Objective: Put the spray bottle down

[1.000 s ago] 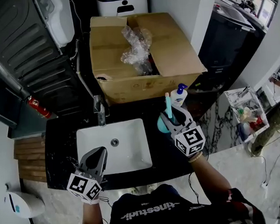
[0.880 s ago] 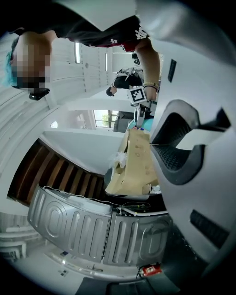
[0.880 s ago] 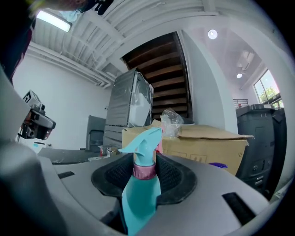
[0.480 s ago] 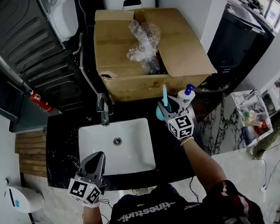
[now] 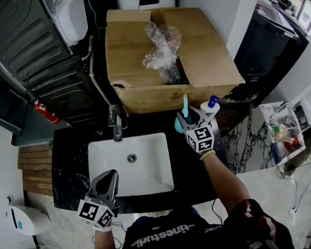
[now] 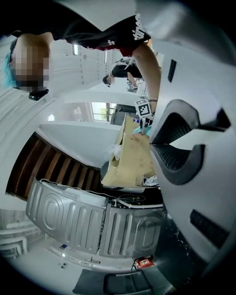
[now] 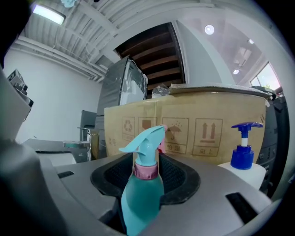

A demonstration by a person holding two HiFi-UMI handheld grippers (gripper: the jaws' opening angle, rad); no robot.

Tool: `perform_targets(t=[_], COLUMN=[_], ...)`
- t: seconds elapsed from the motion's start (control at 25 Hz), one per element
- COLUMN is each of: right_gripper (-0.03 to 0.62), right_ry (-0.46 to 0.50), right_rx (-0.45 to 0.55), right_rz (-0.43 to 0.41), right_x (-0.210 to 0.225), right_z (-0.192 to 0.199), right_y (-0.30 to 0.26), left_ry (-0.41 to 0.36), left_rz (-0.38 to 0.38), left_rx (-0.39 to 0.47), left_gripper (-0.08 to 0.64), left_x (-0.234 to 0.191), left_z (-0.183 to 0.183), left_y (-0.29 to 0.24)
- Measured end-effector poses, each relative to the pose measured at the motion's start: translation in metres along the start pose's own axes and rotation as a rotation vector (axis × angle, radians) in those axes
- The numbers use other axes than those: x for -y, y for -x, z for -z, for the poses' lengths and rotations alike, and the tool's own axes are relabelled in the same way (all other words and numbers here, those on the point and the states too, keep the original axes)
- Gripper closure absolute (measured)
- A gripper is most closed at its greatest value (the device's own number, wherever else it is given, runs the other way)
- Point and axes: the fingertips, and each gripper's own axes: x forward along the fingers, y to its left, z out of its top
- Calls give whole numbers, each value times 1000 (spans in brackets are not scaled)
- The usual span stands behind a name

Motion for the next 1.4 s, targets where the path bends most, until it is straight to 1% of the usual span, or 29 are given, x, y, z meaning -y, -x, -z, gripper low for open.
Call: perform_targets(t=[0.08, 0.2, 0.44, 0.6, 0.72, 0.8, 0.88, 0.92, 1.0, 1.16, 1.28, 1.4], right_gripper=[347, 336, 333, 334, 334, 334, 336, 353, 423, 496, 528, 540], right_ry=[-6, -8, 13, -42, -65, -69, -74, -75, -76, -81, -92, -79], right_rx=[-27, -34, -34, -15, 23, 53, 102, 133, 192, 275, 320, 336], right_rz=[-18, -15, 13, 71, 98, 77, 37, 16, -22, -101, -164, -228], right_x=[-3, -4, -8, -8, -23, -44, -69, -82, -108, -156, -190, -224], right_z=[5, 4, -13, -26, -52, -74, -99, -112, -135, -176, -198, -211], right_y=[-1, 5, 36, 80, 116, 135, 150, 157, 170, 191, 204, 211], left_ry=[0, -5, -8, -8, -22, -35, -52, -57, -58, -86, -90, -79], left_rz=[2, 12, 43, 76, 113, 145, 177, 188, 198, 228, 234, 234], left_rx=[1, 6, 38, 65, 85, 100, 116, 125, 136, 159, 174, 185], left_gripper=[543, 543, 543, 543, 543, 543, 543, 543, 543, 543, 543, 543], left_x=[-1, 1, 2, 7, 13, 20, 28, 31, 36, 41, 41, 42], left_z=[-1, -3, -13, -20, -27, -32, -38, -41, -47, -58, -65, -68], left_y=[-1, -1, 2, 6, 7, 8, 9, 9, 10, 20, 30, 39])
